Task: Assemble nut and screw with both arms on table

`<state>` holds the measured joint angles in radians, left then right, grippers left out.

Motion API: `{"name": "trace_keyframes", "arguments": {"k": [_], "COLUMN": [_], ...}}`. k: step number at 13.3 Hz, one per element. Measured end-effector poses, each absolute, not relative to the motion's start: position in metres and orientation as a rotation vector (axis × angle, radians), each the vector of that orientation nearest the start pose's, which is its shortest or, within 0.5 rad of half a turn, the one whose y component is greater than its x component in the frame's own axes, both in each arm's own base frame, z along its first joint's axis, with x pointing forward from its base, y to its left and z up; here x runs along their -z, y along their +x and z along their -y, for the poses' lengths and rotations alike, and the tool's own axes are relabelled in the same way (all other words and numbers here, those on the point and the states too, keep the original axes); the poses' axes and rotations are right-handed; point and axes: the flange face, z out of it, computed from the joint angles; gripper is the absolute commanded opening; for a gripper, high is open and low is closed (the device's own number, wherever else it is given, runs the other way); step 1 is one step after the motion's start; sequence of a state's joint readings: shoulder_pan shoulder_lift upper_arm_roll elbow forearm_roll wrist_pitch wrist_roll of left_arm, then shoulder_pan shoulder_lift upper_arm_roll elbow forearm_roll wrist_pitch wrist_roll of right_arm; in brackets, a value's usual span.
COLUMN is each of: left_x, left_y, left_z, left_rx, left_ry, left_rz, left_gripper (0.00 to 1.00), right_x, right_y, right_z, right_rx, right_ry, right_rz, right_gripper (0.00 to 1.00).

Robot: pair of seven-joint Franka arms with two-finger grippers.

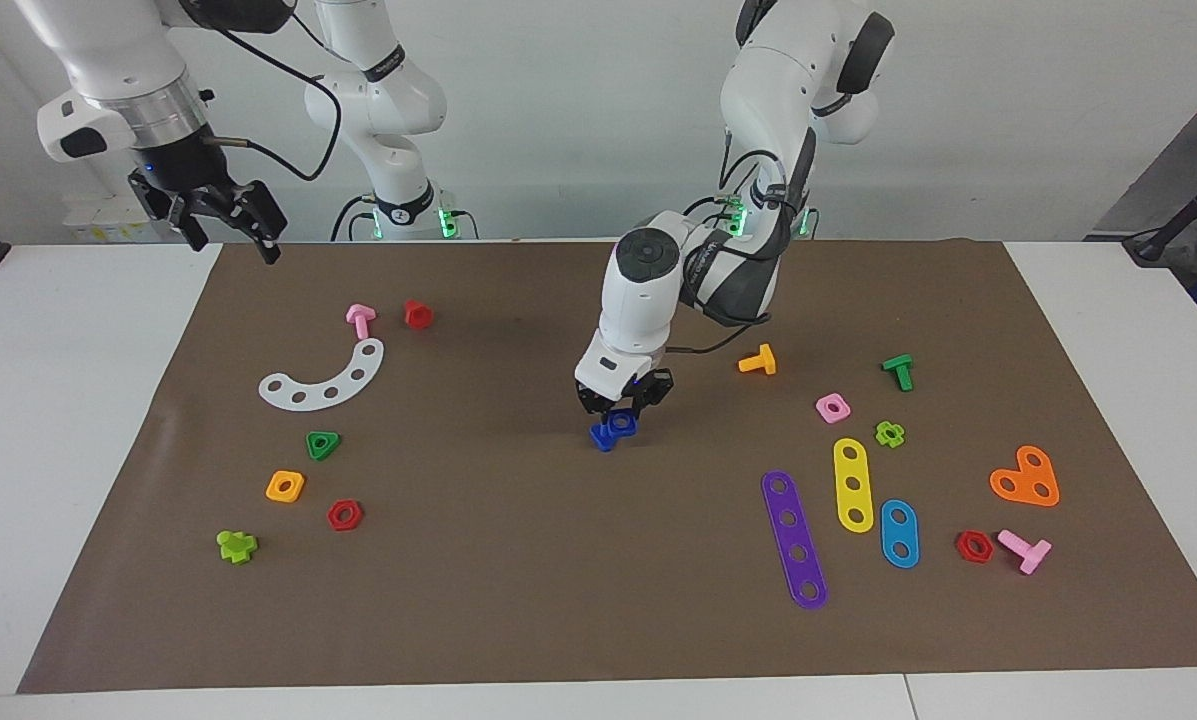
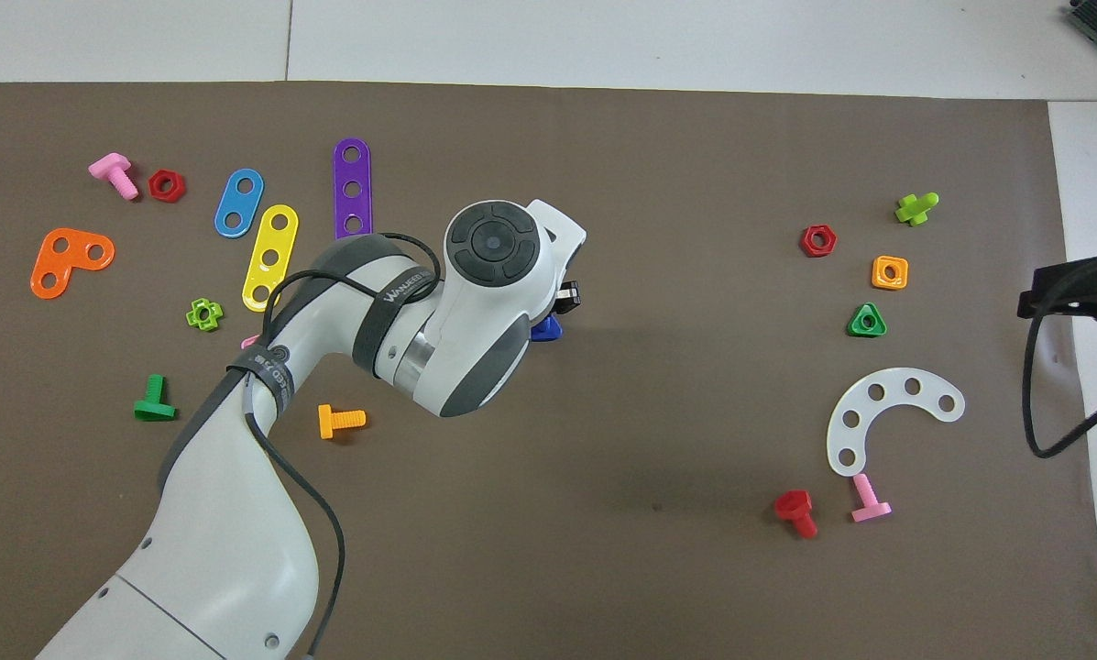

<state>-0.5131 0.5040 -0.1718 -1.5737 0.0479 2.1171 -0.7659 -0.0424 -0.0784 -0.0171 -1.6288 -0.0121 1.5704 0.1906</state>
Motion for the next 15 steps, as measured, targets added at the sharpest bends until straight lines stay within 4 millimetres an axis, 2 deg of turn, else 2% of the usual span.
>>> {"name": "trace_keyframes", "arguments": {"k": [4, 15], "left_x": [-0.357, -0.351], "left_y": [0.545, 0.549], "left_z": [0.427, 0.436], "left_rx": [0.001, 0.000], "left_ry": [-3.207, -3.217], "left_rz": [0.124, 0.117], "left_gripper": [0.24, 0.24], "right_x": [-0.636, -0.635], "right_y": [0.531, 0.532], "right_z": [0.037, 0.023], "right_rx": [0.020, 0.018], "right_ry": [-3.123, -3.140], "right_rz": [-0.395, -0.353], "right_gripper": [1.00, 1.00]}}
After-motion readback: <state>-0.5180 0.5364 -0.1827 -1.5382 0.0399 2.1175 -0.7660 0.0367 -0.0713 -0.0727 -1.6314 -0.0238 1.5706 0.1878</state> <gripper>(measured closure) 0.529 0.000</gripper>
